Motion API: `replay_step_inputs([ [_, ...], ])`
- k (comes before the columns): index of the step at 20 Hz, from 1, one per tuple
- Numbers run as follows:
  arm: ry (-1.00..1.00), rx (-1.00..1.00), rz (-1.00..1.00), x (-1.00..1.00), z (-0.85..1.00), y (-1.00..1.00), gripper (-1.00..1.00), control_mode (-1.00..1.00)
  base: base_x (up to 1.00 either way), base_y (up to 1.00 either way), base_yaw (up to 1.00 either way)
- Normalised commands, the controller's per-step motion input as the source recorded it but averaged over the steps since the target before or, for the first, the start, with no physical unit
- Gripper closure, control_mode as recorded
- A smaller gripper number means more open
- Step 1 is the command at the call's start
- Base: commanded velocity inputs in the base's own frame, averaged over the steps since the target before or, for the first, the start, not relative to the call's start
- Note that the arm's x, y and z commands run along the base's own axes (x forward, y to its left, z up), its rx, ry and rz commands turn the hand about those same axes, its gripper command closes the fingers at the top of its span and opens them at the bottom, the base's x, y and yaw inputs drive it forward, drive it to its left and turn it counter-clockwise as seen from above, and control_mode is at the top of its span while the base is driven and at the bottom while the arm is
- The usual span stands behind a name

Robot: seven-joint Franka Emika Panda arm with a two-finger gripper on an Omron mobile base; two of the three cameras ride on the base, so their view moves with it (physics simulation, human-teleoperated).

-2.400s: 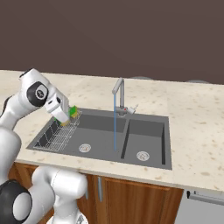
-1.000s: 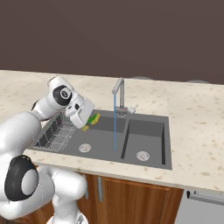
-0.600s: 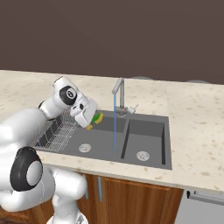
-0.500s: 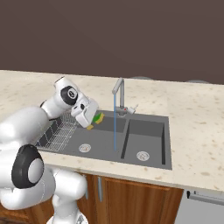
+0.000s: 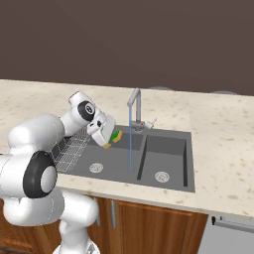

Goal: Soak the sponge with water for a few seconds and then drop it inside the sink.

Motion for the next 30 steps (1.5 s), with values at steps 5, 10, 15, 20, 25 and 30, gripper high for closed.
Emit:
replay_step_inputs([
  [5, 0.03, 0.00, 0.00, 0.26, -0.18, -0.03, 1.00, -1.00, 0.00, 0.00, 0.00],
  [10, 0.05, 0.00, 0.00, 0.39, -0.16, -0.12, 1.00, -1.00, 0.00, 0.00, 0.00],
  [15, 0.04, 0.00, 0.00, 0.29, -0.07, -0.08, 1.00, -1.00, 0.00, 0.00, 0.00],
  [20, 0.04, 0.00, 0.00, 0.25, -0.04, -0.04, 1.00, -1.00, 0.00, 0.00, 0.00],
  [25, 0.05, 0.00, 0.00, 0.31, -0.13, -0.07, 1.00, -1.00, 0.00, 0.00, 0.00],
  [30, 0.04, 0.00, 0.00, 0.29, -0.18, -0.10, 1.00, -1.00, 0.00, 0.00, 0.00],
])
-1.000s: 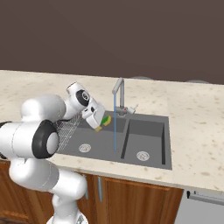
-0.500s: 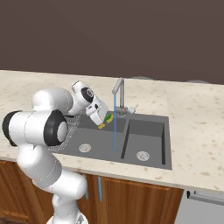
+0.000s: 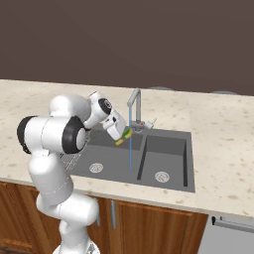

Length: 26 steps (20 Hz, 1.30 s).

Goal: Soak the sponge with water for a few seconds and then drop it inside the sink.

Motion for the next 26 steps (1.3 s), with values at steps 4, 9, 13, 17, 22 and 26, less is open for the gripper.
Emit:
replay_step_inputs([
  [4, 0.02, 0.00, 0.00, 0.23, -0.27, -0.07, 1.00, -1.00, 0.00, 0.00, 0.00],
  [9, 0.02, 0.00, 0.00, 0.19, -0.28, -0.04, 1.00, -1.00, 0.00, 0.00, 0.00],
  [13, 0.02, 0.00, 0.00, 0.27, -0.15, -0.13, 1.00, -1.00, 0.00, 0.00, 0.00],
  [17, 0.03, 0.00, 0.00, 0.41, -0.13, -0.26, 1.00, -1.00, 0.00, 0.00, 0.00],
  [22, 0.02, 0.00, 0.00, 0.43, -0.12, -0.15, 1.00, -1.00, 0.00, 0.00, 0.00],
  [26, 0.00, 0.00, -0.01, 0.06, -0.11, 0.11, 1.00, -1.00, 0.00, 0.00, 0.00],
])
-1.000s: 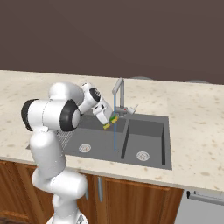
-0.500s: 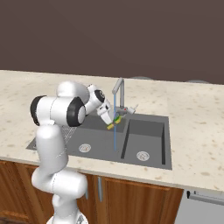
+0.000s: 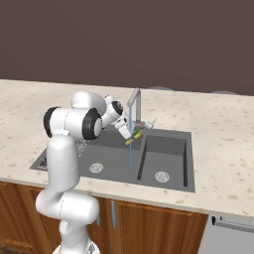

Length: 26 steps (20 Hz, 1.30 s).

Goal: Soak the sponge with water for a few seconds and then drop it inside the sink.

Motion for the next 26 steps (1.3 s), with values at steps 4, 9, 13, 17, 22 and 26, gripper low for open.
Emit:
replay_step_inputs([
  [4, -0.09, 0.00, -0.10, 0.00, -0.13, 0.27, 1.00, -1.00, 0.00, 0.00, 0.00],
  [9, -0.13, 0.00, -0.14, 0.00, -0.03, 0.10, 1.00, -1.00, 0.00, 0.00, 0.00],
  [13, -0.13, 0.00, -0.09, -0.06, 0.00, 0.00, 1.00, -1.00, 0.00, 0.00, 0.00],
  [17, -0.12, 0.00, -0.07, -0.20, 0.00, 0.00, 1.00, -1.00, 0.00, 0.00, 0.00],
  [22, -0.06, 0.00, -0.04, -0.35, 0.00, 0.00, 1.00, -1.00, 0.00, 0.00, 0.00],
  [26, 0.00, 0.00, 0.00, -0.29, 0.00, 0.00, 1.00, -1.00, 0.00, 0.00, 0.00],
])
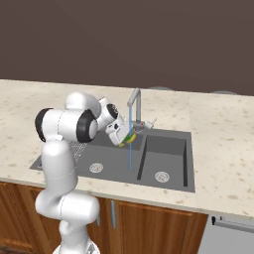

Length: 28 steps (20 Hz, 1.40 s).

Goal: Soak the sponge with water for a few seconds and then drop it inside the sink.

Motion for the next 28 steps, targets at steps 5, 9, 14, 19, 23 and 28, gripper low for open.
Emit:
replay_step_inputs([
  [5, 0.00, 0.00, 0.00, -0.08, 0.00, 0.00, 1.00, -1.00, 0.00, 0.00, 0.00],
  [9, 0.00, 0.00, 0.00, 0.00, 0.00, 0.00, 1.00, -1.00, 0.00, 0.00, 0.00],
  [14, 0.00, 0.01, 0.00, 0.00, 0.00, 0.00, 1.00, -1.00, 0.00, 0.00, 0.00],
  [19, 0.00, 0.15, 0.03, 0.00, 0.01, 0.05, 1.00, -1.00, 0.00, 0.00, 0.00],
  [23, 0.00, 0.21, 0.13, 0.00, 0.09, 0.12, 1.00, -1.00, 0.00, 0.00, 0.00],
  [28, 0.00, 0.17, 0.21, 0.00, 0.02, 0.16, 1.00, -1.00, 0.00, 0.00, 0.00],
])
